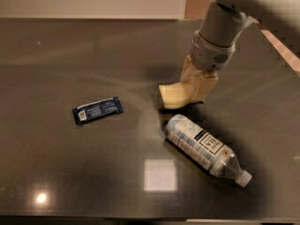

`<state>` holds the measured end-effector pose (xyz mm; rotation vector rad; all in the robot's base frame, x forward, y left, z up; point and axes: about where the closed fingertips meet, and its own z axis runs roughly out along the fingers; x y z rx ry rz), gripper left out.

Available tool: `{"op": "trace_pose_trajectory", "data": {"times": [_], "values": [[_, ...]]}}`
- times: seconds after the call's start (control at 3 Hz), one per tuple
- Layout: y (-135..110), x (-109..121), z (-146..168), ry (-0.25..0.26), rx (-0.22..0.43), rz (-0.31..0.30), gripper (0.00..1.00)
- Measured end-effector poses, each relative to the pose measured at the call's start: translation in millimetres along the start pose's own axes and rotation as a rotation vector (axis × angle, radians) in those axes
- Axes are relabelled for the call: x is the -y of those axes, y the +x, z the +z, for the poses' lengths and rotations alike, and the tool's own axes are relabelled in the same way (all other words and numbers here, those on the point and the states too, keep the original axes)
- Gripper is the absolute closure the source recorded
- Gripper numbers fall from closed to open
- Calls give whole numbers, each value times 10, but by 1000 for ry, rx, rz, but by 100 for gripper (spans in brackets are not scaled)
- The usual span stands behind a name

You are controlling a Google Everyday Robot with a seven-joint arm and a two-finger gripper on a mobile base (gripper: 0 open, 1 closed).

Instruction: Move sponge near blue plastic bottle

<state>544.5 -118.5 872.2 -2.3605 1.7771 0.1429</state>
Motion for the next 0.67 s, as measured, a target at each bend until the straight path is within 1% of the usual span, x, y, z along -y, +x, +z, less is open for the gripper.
{"op": "trace_pose_trajectory", "data": {"times": [0.33, 0.67], "values": [[-10, 24, 6, 9, 1, -1, 0], [-11, 27, 7, 10, 1, -1, 0]]}}
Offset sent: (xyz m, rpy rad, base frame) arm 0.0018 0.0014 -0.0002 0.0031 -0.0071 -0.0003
